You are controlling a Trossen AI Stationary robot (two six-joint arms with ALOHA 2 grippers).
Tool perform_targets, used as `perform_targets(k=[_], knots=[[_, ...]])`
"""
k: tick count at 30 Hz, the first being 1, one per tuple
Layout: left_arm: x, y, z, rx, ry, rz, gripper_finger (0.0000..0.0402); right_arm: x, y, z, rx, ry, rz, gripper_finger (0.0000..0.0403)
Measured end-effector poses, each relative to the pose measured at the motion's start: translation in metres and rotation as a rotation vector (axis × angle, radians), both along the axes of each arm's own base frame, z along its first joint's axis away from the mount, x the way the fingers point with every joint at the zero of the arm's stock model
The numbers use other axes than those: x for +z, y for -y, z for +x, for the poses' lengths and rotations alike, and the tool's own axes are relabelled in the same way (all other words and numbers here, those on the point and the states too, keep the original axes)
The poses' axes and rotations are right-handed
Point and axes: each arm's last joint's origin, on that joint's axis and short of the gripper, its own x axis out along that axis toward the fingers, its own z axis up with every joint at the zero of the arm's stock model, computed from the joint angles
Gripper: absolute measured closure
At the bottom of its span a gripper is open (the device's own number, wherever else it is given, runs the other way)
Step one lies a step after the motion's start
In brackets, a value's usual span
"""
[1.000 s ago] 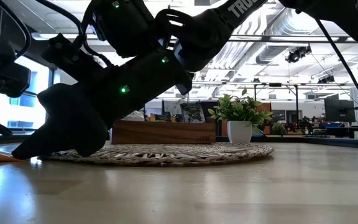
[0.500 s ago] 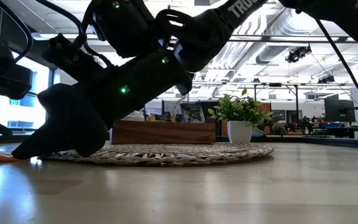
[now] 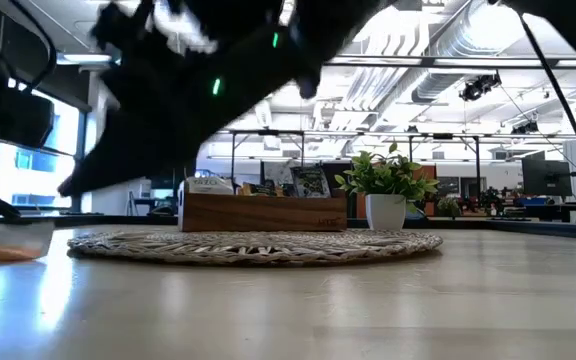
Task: Pick & Place Tea
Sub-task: Put the white tea packet into the left compartment of the wooden organizer
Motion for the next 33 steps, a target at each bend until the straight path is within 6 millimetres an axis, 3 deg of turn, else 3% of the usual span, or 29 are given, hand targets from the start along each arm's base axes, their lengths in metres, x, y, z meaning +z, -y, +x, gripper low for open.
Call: perform_targets(k=[5, 11, 15, 18, 23, 27, 33], knots=[[0.029, -0.004, -0.003, 0.004, 0.001, 0.083, 0.0401, 0.046, 0.010, -0.012, -0.088, -0.010, -0.079, 0.0364], [0.072, -0.019, -0.007, 0.011, 0.082, 0.444, 0.0401, 0.099, 0.036, -0.035, -0.176, -0.067, -0.152, 0.0368], [0.090, -0.027, -0.003, 0.001, 0.130, 0.656, 0.0401, 0.120, 0.057, -0.056, -0.242, -0.182, -0.110, 0.0376], [0.097, -0.039, 0.007, 0.034, 0.109, 0.705, 0.0401, 0.134, 0.066, -0.067, -0.303, -0.216, -0.130, 0.0381], [0.100, -0.070, 0.030, 0.034, 0.047, 0.757, 0.0402, 0.128, 0.078, -0.083, -0.377, -0.311, -0.138, 0.0384], [0.103, -0.093, 0.048, 0.003, 0.047, 0.810, 0.0401, 0.107, 0.089, -0.107, -0.391, -0.393, 0.012, 0.0380], [0.101, -0.123, 0.073, -0.053, 0.061, 0.841, 0.0401, 0.086, 0.100, -0.143, -0.393, -0.250, 0.144, 0.0378]])
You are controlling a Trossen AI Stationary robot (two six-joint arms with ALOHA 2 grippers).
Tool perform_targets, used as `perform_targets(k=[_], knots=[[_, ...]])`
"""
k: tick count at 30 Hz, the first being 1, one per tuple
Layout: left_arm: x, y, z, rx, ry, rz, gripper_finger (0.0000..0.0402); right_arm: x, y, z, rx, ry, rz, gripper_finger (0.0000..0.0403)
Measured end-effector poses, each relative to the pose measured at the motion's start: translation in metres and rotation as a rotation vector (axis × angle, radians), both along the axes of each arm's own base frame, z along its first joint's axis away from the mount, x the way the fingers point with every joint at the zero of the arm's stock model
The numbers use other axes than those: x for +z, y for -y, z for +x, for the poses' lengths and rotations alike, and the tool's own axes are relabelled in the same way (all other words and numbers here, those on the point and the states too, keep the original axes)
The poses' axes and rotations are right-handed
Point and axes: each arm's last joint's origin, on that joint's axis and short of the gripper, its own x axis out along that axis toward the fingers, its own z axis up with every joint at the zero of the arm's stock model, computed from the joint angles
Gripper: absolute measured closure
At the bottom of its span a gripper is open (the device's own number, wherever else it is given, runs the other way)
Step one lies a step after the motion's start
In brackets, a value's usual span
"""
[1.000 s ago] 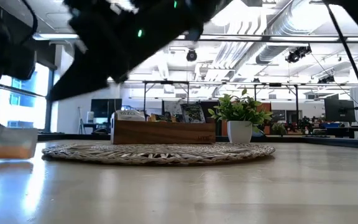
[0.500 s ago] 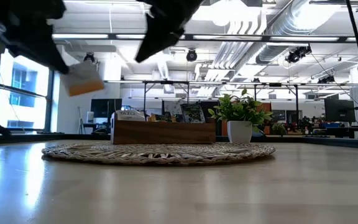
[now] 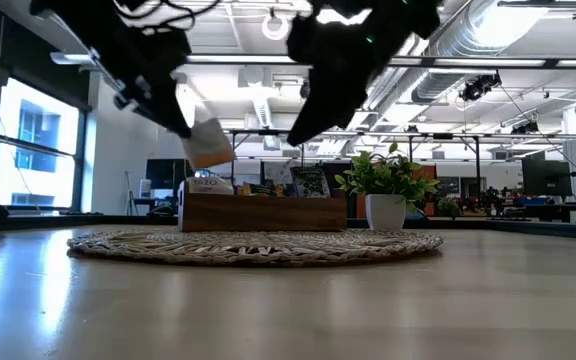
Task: Pick & Place Tea
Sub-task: Put the white tea packet into the left compartment of the wooden organizer, then return to Home Position
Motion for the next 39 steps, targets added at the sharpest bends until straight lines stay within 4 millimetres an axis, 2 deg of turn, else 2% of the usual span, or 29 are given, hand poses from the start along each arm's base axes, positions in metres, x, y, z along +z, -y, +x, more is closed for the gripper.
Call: perform_targets(k=[4, 7, 11, 17, 26, 29, 35, 39], knots=[[-0.012, -0.013, 0.010, 0.010, -0.057, -0.015, 0.0401, -0.015, 0.008, -0.019, 0.038, 0.145, 0.036, 0.0379], [-0.024, -0.015, 0.017, 0.001, -0.116, -0.008, 0.0401, -0.028, 0.016, -0.029, 0.113, 0.226, 0.125, 0.0375], [-0.036, -0.011, 0.023, -0.010, -0.174, 0.000, 0.0401, -0.046, 0.026, -0.042, 0.189, 0.209, 0.251, 0.0371], [-0.040, -0.010, 0.025, -0.036, -0.192, -0.017, 0.0401, -0.062, 0.038, -0.055, 0.145, 0.172, 0.266, 0.0370], [-0.040, -0.009, 0.026, -0.091, -0.210, -0.005, 0.0394, -0.065, 0.040, -0.057, 0.125, 0.181, 0.280, 0.0367], [-0.040, -0.009, 0.026, -0.121, -0.216, -0.018, 0.0368, -0.063, 0.040, -0.056, 0.131, 0.199, 0.276, 0.0367], [-0.038, -0.009, 0.026, -0.118, -0.230, -0.020, 0.0290, -0.057, 0.040, -0.052, 0.139, 0.271, 0.263, 0.0372], [-0.020, -0.008, 0.028, -0.078, -0.247, -0.071, 0.0266, -0.046, 0.042, -0.054, 0.110, 0.311, 0.290, 0.0370]])
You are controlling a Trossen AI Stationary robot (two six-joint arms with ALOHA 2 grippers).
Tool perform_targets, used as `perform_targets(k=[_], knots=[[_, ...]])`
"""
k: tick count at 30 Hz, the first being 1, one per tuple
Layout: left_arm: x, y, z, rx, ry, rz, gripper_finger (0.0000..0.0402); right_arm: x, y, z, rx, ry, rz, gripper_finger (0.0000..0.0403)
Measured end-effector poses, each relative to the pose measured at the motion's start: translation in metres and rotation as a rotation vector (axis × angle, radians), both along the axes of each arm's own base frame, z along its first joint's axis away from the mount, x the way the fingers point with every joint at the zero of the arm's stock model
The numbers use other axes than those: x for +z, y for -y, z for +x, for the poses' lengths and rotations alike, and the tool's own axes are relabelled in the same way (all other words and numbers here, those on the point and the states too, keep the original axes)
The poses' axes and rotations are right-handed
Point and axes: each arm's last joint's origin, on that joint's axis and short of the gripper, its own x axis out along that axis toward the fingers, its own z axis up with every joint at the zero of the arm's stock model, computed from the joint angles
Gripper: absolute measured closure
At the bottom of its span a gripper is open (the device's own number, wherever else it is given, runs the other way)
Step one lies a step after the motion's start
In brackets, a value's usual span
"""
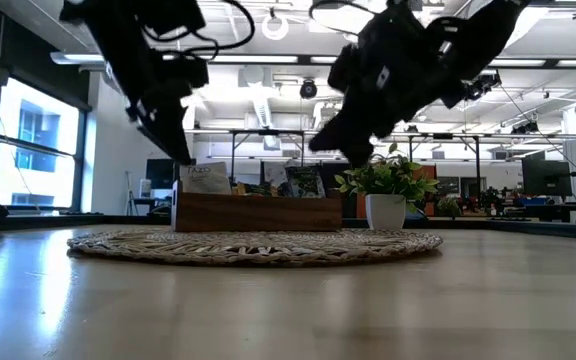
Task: Pick & Place Tea
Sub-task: Return to Home Position
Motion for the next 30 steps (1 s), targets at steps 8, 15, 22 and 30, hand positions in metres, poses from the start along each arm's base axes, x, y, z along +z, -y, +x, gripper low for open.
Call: perform_targets(k=[8, 15, 22, 30], knots=[[0.057, 0.009, -0.031, 0.144, -0.027, 0.037, 0.0263, 0.052, 0.001, -0.032, -0.012, 0.051, -0.027, 0.0368], [0.091, 0.026, -0.097, 0.114, 0.201, -0.032, 0.0263, 0.084, -0.021, -0.073, 0.018, 0.107, -0.245, 0.0374], [0.065, 0.029, -0.147, 0.045, 0.520, 0.007, 0.0263, 0.071, -0.027, -0.128, -0.003, 0.303, -0.256, 0.0367], [0.008, 0.036, -0.140, -0.217, 0.780, 0.064, 0.0263, 0.050, -0.029, -0.180, -0.060, 0.490, -0.266, 0.0373]])
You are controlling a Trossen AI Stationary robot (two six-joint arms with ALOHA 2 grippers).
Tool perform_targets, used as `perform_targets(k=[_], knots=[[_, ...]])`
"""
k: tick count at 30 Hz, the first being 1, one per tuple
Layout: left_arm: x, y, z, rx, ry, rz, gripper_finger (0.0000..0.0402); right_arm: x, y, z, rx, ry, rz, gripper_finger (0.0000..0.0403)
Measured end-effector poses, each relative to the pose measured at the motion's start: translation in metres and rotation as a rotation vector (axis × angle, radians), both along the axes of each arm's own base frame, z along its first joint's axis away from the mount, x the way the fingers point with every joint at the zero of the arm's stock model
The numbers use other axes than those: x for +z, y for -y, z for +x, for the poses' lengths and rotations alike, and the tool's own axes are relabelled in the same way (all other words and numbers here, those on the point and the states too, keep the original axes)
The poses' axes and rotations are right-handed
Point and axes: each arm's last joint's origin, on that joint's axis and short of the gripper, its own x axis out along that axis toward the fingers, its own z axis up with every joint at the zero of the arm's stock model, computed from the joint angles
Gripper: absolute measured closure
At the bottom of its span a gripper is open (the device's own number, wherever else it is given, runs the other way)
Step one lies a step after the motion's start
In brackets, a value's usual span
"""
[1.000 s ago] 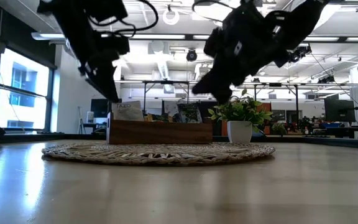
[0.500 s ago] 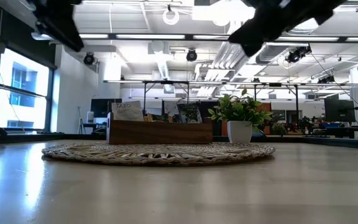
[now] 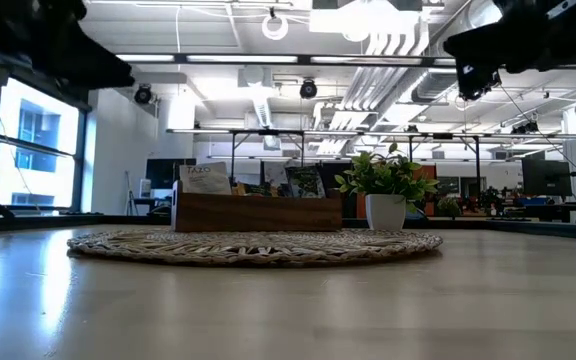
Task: Pick & Place Tea
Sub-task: Return to Home Position
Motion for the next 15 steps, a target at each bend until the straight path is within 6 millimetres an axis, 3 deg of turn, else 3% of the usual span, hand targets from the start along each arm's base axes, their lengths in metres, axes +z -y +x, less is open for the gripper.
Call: perform_targets(k=[5, 15], knots=[[-0.027, 0.000, 0.000, -0.007, 0.024, 0.045, 0.0263, -0.008, -0.002, -0.018, -0.009, 0.049, -0.018, 0.0378], [-0.021, -0.005, -0.011, 0.012, 0.132, 0.047, 0.0263, -0.022, -0.004, -0.041, -0.051, 0.169, -0.012, 0.0371]])
